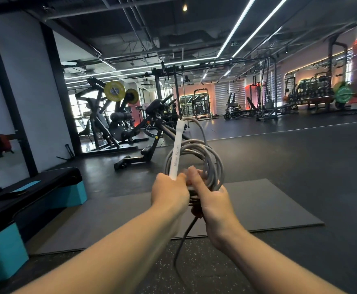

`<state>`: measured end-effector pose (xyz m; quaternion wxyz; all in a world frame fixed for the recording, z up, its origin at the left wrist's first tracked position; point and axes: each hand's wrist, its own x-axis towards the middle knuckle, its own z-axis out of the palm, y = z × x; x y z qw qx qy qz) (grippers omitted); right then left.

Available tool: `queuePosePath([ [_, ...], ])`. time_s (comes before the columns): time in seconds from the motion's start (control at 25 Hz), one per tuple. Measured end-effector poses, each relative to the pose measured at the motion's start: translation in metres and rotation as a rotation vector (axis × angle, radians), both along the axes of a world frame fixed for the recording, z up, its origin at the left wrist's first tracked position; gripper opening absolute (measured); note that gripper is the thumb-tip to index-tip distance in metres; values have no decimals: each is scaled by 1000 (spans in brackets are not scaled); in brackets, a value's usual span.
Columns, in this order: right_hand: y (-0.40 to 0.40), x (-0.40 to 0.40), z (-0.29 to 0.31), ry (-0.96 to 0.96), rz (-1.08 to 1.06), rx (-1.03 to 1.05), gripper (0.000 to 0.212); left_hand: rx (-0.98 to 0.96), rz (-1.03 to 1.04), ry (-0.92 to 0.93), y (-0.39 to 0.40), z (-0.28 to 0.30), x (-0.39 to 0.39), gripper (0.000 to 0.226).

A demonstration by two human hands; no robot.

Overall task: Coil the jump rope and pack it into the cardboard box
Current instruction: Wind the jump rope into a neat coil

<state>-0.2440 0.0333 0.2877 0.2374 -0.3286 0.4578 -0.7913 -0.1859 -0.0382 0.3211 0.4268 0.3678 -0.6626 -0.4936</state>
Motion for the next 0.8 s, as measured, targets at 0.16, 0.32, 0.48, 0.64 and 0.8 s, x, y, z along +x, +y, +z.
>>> queuePosePath([
  [0.16, 0, -3, 9, -79, -174, 38, 35, 121, -111, 34, 14, -1, 3, 49],
  [0.32, 7, -23, 22, 75, -168, 146, 38, 158, -206, -15, 16, 0, 26, 43],
  [0.48, 16, -34, 33, 238, -113, 249, 34, 215, -282, 87, 3, 6, 37, 49],
  [0.64, 13, -29, 33, 245, -93, 261, 37, 222, -326, 231, 3, 19, 29, 33],
  [0.8, 13, -26, 34, 377, -70, 281, 33, 205, -308, 247, -5, 21, 26, 31],
])
